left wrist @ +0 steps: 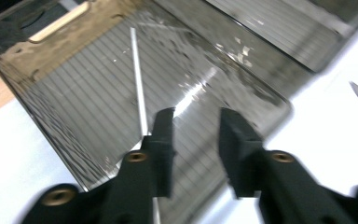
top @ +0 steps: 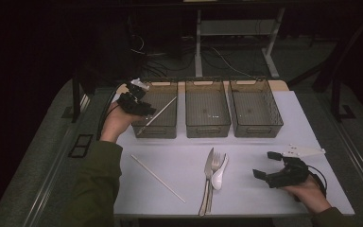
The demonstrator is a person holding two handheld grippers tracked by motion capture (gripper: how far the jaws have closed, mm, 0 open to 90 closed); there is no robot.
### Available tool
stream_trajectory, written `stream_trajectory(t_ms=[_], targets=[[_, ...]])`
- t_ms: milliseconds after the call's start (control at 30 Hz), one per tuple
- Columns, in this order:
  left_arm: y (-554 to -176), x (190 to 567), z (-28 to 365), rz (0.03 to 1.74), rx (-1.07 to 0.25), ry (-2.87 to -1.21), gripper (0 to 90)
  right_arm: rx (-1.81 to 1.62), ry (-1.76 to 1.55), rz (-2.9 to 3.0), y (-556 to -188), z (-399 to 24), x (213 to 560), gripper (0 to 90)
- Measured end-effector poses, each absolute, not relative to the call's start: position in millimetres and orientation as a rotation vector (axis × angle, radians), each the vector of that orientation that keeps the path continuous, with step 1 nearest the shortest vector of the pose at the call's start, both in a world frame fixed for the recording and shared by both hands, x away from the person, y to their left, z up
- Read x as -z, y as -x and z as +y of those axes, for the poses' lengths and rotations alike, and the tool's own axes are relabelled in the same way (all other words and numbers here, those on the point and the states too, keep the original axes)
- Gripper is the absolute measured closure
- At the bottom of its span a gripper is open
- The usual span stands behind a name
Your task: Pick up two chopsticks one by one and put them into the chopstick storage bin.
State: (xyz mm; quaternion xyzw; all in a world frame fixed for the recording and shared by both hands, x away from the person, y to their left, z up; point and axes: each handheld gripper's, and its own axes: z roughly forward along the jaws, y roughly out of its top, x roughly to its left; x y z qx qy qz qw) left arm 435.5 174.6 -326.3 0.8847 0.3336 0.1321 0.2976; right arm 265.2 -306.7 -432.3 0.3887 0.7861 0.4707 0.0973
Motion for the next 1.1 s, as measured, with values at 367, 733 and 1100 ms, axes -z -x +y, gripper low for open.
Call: stream_trajectory(t_ms=[367,733,1100], targets=[[-389.0,349.8,189.5,0.821,-0.338,-2.484,88.9,-1.390,-1.151,2.325,-265.2,-305.7,432.0,1.8],[-346.7,376.6,173.5,0.692,-0.192,-2.561,88.9,-1.380,-1.154,2.331,-266.0,-306.1,432.7,1.8],[-290.2,394.8,143.8,0.524,-0.096,-2.582,89.0,-1.382,-1.160,2.326,-265.1,-306.7,431.9,1.8]])
